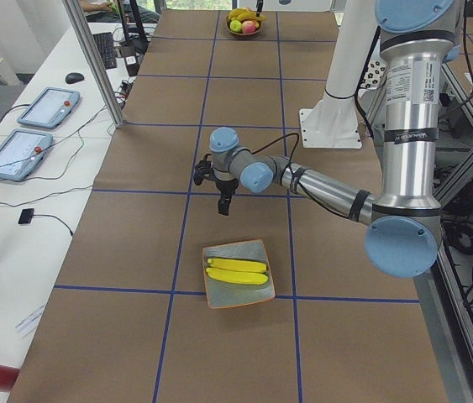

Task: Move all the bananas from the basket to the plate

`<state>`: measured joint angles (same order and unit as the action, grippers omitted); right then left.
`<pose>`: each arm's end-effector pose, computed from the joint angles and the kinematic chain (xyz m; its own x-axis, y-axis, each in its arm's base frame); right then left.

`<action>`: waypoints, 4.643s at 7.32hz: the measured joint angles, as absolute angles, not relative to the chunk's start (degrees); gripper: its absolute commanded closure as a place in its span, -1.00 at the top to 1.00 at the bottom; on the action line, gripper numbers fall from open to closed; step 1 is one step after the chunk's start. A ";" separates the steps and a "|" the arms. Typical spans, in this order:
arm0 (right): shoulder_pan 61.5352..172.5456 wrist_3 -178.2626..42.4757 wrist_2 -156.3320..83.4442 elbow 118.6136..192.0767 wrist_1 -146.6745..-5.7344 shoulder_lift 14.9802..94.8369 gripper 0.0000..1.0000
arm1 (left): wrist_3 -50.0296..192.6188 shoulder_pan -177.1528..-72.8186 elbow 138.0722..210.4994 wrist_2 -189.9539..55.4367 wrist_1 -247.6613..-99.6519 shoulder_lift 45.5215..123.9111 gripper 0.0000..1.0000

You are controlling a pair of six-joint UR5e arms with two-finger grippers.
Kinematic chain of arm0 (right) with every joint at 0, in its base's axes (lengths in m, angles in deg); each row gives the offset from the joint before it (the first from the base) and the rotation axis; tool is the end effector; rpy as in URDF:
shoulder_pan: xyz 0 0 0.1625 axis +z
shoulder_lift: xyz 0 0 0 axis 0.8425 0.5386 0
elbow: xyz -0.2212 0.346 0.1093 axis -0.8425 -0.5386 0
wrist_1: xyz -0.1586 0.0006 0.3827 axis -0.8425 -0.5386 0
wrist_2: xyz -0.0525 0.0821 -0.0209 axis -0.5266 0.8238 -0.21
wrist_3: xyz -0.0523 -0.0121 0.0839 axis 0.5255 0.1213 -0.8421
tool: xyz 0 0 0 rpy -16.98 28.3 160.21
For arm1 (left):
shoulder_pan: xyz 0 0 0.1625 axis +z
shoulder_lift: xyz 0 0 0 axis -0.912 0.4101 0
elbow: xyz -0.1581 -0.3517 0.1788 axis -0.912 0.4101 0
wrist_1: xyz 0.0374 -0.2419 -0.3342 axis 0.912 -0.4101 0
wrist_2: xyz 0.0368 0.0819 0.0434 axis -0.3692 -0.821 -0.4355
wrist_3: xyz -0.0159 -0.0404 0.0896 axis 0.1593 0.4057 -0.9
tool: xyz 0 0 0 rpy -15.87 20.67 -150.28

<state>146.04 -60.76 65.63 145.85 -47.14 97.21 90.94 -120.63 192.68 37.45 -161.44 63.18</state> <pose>0.0688 -0.3018 0.8003 0.8077 0.0053 0.5896 -0.1097 0.9839 0.1414 0.2194 -0.4408 0.4862 0.6747 0.1980 -0.7110 -0.1334 0.9802 0.1464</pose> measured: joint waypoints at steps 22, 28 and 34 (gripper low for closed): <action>145.25 -77.72 82.44 147.12 -42.18 80.70 -1.00 | 97.05 -120.46 190.61 38.12 -161.78 74.37 0.99; 118.36 -114.47 76.75 152.70 -41.33 57.07 -1.00 | 128.72 -113.95 179.13 40.58 -176.97 96.03 0.98; 103.60 -130.85 67.77 161.33 -41.64 51.98 -1.00 | 142.10 -108.61 169.33 38.10 -184.93 113.70 0.98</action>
<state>103.60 -130.85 67.77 161.33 -41.64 51.98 142.10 -108.61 169.33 38.10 -184.93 113.70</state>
